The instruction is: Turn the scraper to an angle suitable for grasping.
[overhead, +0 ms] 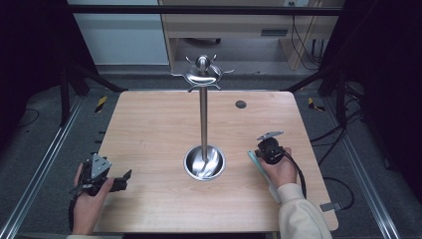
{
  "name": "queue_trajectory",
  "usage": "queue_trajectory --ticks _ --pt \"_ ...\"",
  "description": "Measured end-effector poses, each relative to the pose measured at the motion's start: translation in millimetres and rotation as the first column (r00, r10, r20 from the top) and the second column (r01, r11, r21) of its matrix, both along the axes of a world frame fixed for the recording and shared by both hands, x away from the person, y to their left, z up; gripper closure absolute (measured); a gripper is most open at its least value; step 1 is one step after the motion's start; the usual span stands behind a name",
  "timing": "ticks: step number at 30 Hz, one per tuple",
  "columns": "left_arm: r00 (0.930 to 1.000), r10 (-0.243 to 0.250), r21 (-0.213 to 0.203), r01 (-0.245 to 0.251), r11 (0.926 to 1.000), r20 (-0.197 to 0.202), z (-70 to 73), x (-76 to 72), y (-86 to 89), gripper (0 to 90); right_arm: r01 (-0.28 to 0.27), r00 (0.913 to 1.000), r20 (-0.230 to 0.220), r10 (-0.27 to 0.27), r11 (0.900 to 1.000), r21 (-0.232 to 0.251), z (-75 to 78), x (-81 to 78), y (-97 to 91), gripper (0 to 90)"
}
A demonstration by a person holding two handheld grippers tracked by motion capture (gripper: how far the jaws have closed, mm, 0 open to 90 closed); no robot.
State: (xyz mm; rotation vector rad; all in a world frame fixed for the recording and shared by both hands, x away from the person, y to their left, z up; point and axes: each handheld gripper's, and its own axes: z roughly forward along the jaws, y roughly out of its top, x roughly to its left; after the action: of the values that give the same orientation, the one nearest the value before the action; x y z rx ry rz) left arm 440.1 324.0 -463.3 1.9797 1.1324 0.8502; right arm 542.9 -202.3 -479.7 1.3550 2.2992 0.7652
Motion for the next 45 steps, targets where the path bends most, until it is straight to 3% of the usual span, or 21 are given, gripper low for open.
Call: queue_trajectory --ticks 7,12,13,15,18,22,25,29,34,38,40,45 --pt "1.0000 -0.001 0.003 0.001 1.0000 -0.003 -0.7 0.5 -0.3 2.5 -0.015 0.9996 -0.024 0.015 0.9999 0.003 -2.7 0.8 2.6 90.0" --pt "1.0000 -0.004 0.005 0.004 1.0000 -0.006 -0.9 0.3 -0.6 2.5 -0.079 0.9957 -0.047 0.080 0.9967 0.018 -2.3 -3.5 9.9 90.0" --pt "1.0000 -0.004 0.006 0.004 1.0000 -0.006 -0.9 0.4 -0.5 2.5 -0.092 0.9937 -0.062 0.094 0.9951 0.038 -2.2 -5.6 12.4 90.0" --pt "1.0000 -0.002 0.003 0.002 1.0000 -0.007 -1.1 0.5 -0.5 2.5 -0.139 0.9876 -0.071 0.140 0.9901 0.023 -1.2 -11.4 18.0 90.0" --pt "1.0000 -0.001 0.003 0.001 1.0000 -0.007 -1.2 0.5 -0.3 2.5 -0.157 0.9829 -0.092 0.160 0.9870 0.031 -1.8 -15.0 21.8 90.0" --pt "0.9999 0.006 0.000 -0.006 1.0000 -0.009 -1.6 0.7 1.3 2.5 -0.223 0.9675 -0.118 0.224 0.9746 0.023 -2.1 -21.1 30.7 90.0" --pt "0.9999 0.009 -0.004 -0.009 0.9999 -0.005 -0.9 0.1 2.1 2.5 -0.235 0.9659 -0.110 0.234 0.9720 0.010 -1.5 -22.5 32.8 90.0" --pt "0.9999 0.009 -0.009 -0.009 0.9999 -0.006 -1.6 -0.6 2.4 2.6 -0.264 0.9614 -0.077 0.264 0.9645 0.014 9.3 -27.4 36.3 90.0" --pt "0.9999 0.011 -0.010 -0.011 0.9999 -0.005 -1.7 -3.4 3.0 2.5 -0.266 0.9603 -0.085 0.266 0.9640 0.008 16.3 -28.4 39.5 90.0" --pt "0.9998 0.018 -0.012 -0.018 0.9998 -0.005 -1.8 -5.4 4.3 2.5 -0.280 0.9571 -0.083 0.278 0.9596 -0.023 28.5 -28.0 44.1 90.0" --pt "0.9998 0.021 -0.016 -0.021 0.9997 -0.005 -1.4 -6.0 4.9 2.5 -0.305 0.9499 -0.089 0.300 0.9511 -0.051 38.9 -26.7 47.5 90.0" --pt "0.9998 0.020 -0.010 -0.020 0.9997 -0.007 -1.4 -6.6 4.3 2.5 -0.312 0.9465 -0.106 0.305 0.9480 -0.062 51.8 -25.8 49.8 90.0"
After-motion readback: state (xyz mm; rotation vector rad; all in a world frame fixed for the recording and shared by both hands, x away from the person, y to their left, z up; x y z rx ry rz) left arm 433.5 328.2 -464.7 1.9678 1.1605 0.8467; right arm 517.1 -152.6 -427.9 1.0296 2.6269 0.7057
